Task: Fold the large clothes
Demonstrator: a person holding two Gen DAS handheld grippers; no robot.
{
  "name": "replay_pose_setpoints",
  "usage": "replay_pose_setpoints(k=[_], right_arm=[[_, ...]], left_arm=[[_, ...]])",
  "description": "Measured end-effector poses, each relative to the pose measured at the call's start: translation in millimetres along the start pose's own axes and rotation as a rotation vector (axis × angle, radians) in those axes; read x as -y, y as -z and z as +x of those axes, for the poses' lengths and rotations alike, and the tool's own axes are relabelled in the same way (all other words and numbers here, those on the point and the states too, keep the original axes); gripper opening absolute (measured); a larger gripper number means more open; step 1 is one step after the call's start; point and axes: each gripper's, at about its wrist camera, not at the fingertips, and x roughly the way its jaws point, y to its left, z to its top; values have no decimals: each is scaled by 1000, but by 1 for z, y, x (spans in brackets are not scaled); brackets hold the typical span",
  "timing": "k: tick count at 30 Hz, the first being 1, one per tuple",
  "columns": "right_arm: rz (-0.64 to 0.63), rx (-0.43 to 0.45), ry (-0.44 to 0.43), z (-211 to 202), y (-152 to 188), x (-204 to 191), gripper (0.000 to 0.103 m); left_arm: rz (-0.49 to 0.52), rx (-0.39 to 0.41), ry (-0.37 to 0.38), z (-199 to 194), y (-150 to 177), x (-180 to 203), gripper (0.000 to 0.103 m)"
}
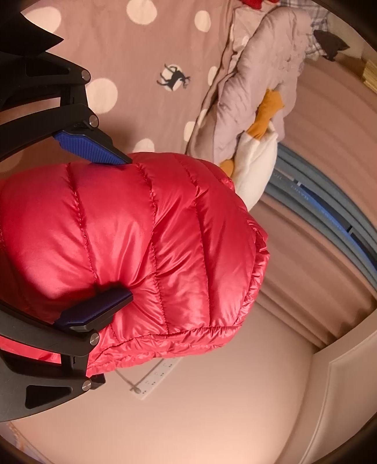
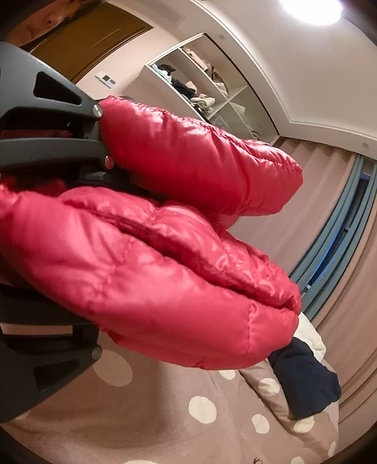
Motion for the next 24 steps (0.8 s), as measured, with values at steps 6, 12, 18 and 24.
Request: replay_pose_setpoints(k=[6, 12, 18, 24], right_arm=[[-18, -42, -15, 12, 0, -8, 45], [-78, -88, -20, 14, 13, -18, 47], [-85, -67, -39, 18, 8, -21, 48], [-68, -89, -59, 24, 5, -18, 48]], left_arm=[[16, 26, -25, -20, -4, -4, 82], [40, 55, -25, -40, -6, -2, 82], [28, 84, -41, -43, -6, -6, 82], [33, 97, -57, -45, -8, -5, 82]])
